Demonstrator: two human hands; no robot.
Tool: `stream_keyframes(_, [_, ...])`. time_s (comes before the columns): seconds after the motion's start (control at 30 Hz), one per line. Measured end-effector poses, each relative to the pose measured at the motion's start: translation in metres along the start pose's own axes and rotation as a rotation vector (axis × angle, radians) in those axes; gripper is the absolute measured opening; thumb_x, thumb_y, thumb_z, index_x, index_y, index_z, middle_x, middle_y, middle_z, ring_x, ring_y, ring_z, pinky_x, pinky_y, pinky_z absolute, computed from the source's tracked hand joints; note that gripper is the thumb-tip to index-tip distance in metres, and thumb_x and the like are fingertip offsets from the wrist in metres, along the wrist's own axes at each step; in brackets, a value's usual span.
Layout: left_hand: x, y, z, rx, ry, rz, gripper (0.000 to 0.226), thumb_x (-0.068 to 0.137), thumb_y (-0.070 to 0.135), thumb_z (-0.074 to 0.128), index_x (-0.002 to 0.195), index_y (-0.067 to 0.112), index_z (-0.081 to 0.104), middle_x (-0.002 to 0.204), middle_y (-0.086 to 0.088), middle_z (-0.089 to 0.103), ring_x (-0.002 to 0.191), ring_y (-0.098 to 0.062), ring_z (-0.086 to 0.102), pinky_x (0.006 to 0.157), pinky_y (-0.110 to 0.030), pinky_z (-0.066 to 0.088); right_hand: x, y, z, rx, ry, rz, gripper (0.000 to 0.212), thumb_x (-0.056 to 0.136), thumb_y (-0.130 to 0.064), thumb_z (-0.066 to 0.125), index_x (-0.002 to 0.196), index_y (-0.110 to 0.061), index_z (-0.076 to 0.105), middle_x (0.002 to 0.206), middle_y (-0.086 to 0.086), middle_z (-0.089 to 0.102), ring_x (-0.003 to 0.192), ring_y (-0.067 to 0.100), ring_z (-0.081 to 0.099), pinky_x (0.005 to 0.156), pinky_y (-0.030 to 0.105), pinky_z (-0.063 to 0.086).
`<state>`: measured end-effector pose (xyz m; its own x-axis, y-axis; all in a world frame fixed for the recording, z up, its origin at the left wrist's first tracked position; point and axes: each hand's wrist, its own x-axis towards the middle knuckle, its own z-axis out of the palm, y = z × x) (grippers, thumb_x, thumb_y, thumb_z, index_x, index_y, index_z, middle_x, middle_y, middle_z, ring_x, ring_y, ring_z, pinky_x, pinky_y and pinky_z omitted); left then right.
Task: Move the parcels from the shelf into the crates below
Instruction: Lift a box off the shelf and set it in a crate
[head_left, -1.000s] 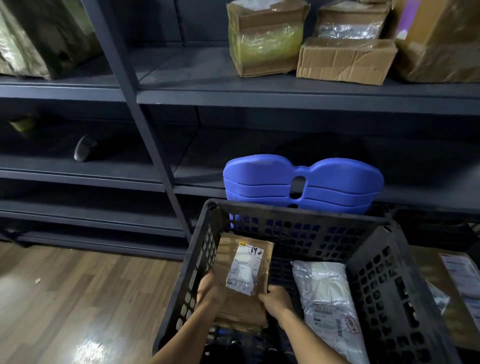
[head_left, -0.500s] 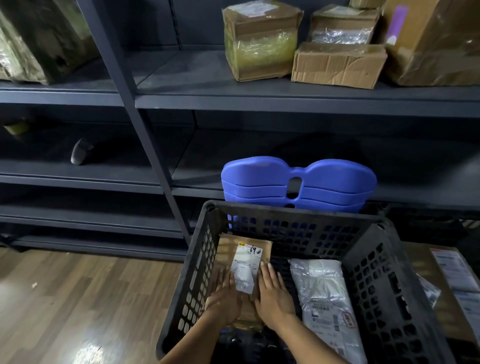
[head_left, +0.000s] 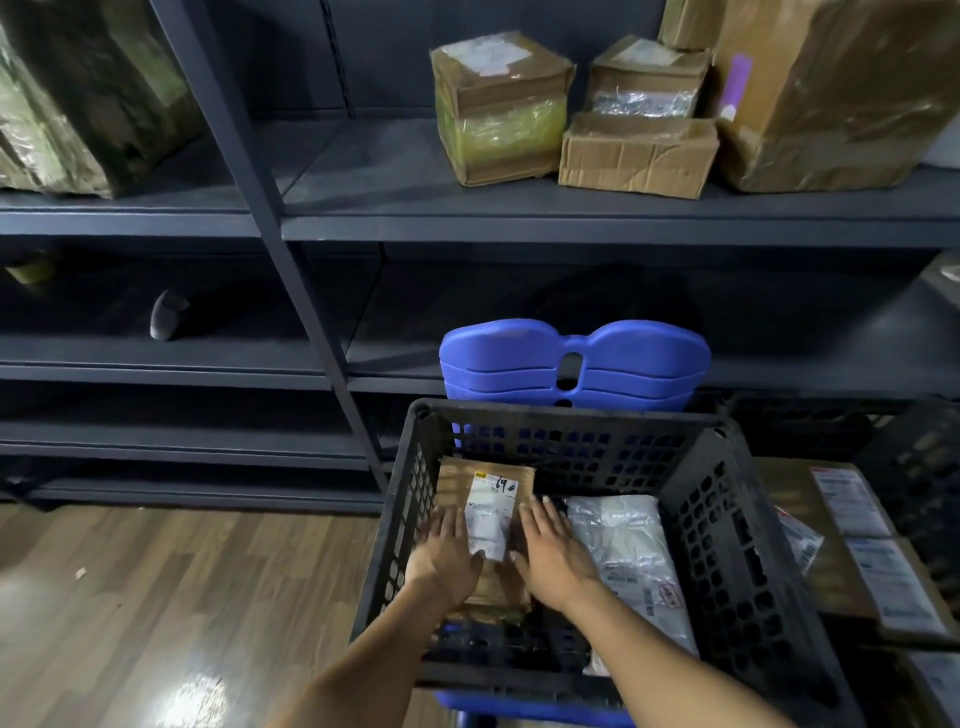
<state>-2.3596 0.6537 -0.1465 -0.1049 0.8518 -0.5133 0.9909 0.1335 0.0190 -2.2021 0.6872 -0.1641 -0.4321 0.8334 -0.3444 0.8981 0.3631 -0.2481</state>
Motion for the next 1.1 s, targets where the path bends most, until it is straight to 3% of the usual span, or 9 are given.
stream_keyframes(0.27, [-0.055,0.011,-0.074,0.071,0.111,0.085,0.069,0.103,0.042,0.022,0.152,0.003,-0.009,0.161,-0.011,-0.012,0.149,-0.025,-0.011,0.122,-0.037,-0.003,-0.043,-0.001,-0.088,-0.072,0.074,0.065,0.065,0.102,-0.042,0.024,0.153,-0.006,0.003,0.161,0.011,-0.003,0.148,0.023,-0.006,0.12,0.034,-0.003])
stream_keyframes(0.6, [-0.069,0.04,-0.178,0.015,0.298,0.216,0.071,0.102,0.042,0.03,0.153,0.002,0.002,0.162,-0.011,0.002,0.15,-0.025,0.0,0.122,-0.036,0.0,-0.069,0.021,-0.186,-0.07,0.287,0.143,0.066,0.101,-0.044,0.028,0.153,-0.008,0.009,0.161,0.009,0.006,0.149,0.023,0.003,0.121,0.035,0.005])
stream_keyframes(0.83, [-0.056,0.088,-0.246,-0.047,0.428,0.228,0.071,0.101,0.042,0.035,0.153,0.001,0.009,0.161,-0.012,0.009,0.15,-0.026,0.007,0.122,-0.036,0.004,-0.087,0.084,-0.267,0.001,0.457,0.182,0.064,0.101,-0.043,0.033,0.152,-0.008,0.017,0.159,0.008,0.016,0.147,0.022,0.012,0.119,0.034,0.015])
stream_keyframes(1.1, [-0.051,0.195,-0.316,-0.123,0.582,0.227,0.072,0.101,0.045,0.033,0.153,0.002,0.008,0.162,-0.012,0.007,0.15,-0.025,0.004,0.122,-0.036,0.004,-0.1,0.188,-0.358,-0.041,0.55,0.188,0.063,0.101,-0.044,0.034,0.151,-0.01,0.018,0.158,0.007,0.019,0.147,0.023,0.014,0.116,0.036,0.021])
